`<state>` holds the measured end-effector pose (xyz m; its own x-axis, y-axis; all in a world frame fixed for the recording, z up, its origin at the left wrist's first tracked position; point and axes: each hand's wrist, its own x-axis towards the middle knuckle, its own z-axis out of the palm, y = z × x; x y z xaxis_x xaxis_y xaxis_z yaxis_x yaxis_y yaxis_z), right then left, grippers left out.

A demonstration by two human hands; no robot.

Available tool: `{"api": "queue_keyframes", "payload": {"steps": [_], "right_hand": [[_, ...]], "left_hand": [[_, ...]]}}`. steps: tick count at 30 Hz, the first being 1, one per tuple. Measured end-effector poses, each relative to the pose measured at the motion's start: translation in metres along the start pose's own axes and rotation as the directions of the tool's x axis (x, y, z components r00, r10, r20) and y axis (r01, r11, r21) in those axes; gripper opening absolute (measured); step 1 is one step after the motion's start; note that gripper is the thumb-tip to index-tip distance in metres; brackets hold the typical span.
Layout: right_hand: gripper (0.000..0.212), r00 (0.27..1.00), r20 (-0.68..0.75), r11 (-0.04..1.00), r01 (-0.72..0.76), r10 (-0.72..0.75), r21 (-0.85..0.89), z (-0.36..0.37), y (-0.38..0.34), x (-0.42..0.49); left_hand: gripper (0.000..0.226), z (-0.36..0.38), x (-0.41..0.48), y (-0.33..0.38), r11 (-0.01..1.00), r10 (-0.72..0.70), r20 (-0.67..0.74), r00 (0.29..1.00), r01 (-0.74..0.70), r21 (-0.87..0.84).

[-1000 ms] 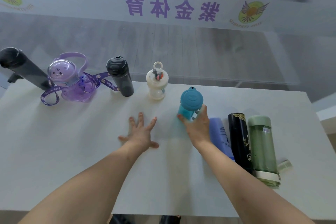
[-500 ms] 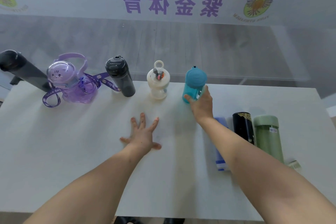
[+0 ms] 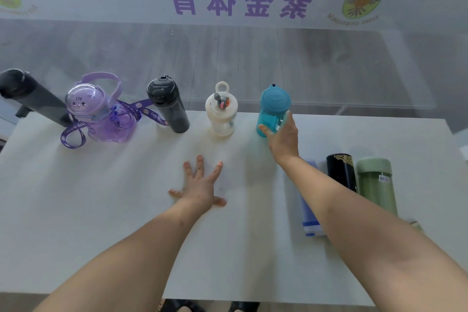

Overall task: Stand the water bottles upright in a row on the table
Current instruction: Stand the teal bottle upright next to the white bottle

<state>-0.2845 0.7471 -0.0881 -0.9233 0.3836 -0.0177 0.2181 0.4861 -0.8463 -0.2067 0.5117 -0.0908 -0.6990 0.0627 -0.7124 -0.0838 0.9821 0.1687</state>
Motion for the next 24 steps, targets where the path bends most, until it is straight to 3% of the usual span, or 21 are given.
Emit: {"api": "queue_keyframes", "payload": {"steps": [8,12,14,18,21,24], "right_hand": [[0.061,0.998,0.042,0.998,-0.042,0.043,-0.036,-0.004,-0.004,0.003],[0.081,0.991,0.072,0.992,-0.109,0.113,-0.066,-0.018,-0.003,-0.005],[0.070,0.994,0.043,0.994,-0.100,0.102,-0.046,-0.036,-0.004,-0.018],[0.037,0.992,0.125,0.988,0.027,-0.008,-0.152,-0.089,-0.003,-0.065],[0.031,0.957,0.281,0.943,0.155,-0.069,-0.296,-0.126,0.010,-0.099],[0.041,0.884,0.452,0.844,0.329,-0.117,-0.425,-0.154,0.027,-0.125]], "left_hand": [[0.117,0.001,0.001,-0.001,1.000,0.001,-0.009,1.000,-0.001,-0.001],[0.118,0.002,0.002,-0.003,1.000,0.006,-0.018,1.000,-0.006,-0.002],[0.118,0.003,0.003,-0.004,1.000,0.007,-0.017,1.000,-0.006,0.007],[0.117,0.000,0.000,-0.003,1.000,0.005,-0.025,1.000,-0.005,0.017],[0.110,-0.002,-0.008,0.001,0.999,0.001,-0.029,1.000,0.001,0.047],[0.093,0.007,-0.019,0.010,0.995,0.051,-0.027,0.998,-0.049,0.085]]}}
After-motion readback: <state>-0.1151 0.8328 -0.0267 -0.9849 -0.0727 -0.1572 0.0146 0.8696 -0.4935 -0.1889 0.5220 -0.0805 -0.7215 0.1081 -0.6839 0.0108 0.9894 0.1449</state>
